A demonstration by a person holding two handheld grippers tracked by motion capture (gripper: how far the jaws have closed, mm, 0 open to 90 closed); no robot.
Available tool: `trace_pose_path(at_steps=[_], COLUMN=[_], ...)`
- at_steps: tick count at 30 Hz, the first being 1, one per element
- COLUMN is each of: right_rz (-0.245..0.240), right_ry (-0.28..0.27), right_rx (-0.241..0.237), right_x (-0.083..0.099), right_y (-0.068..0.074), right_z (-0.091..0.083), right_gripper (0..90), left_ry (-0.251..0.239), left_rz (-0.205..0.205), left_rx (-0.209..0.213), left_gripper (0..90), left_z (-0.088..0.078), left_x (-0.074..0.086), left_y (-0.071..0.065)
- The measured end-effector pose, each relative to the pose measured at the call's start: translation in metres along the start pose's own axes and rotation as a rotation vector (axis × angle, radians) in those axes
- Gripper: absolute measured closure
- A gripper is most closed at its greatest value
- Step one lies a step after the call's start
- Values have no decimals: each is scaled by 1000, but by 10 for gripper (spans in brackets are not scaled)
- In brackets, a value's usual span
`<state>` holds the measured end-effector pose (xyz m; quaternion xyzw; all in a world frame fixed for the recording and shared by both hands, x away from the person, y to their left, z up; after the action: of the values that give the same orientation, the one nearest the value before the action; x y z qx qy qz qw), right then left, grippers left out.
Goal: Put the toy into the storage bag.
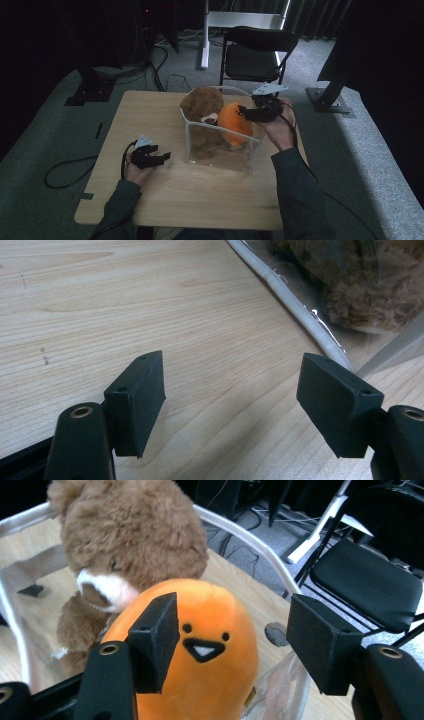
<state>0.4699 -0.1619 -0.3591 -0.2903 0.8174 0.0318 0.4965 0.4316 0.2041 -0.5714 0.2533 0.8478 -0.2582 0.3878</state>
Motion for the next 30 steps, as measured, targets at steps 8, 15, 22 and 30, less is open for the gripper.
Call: trace_pose_path(at_steps=[8,15,22,30], right_rz=[-24,33,102,156], right_ry=[21,-7,-20,-29], right_rx=[27,75,133,197], right_x=[8,11,24,35], right_y=[4,-10,-31,-46], right_z=[6,1,-5,-9], right_gripper=[373,373,372,372], left_ry=[-1,-1,2,2], left_rz=[0,1,0,-1], left_rx=[0,-1,-1,0], left_gripper=[280,280,280,280], left_z=[0,0,0,0], left_x=[0,0,0,0], left_y=[0,0,0,0])
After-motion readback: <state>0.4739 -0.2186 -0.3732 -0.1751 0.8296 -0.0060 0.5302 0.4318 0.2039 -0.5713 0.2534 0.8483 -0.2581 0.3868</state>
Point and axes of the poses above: each handheld gripper's, and its own axes: z roughly forward along the jaws, x roughly out of its underside, y roughly to its left, the point moved 5 cm from there along z, roughly forward along the jaws, and after that the axes turned 8 degrees about x, right-handed, at the moved point
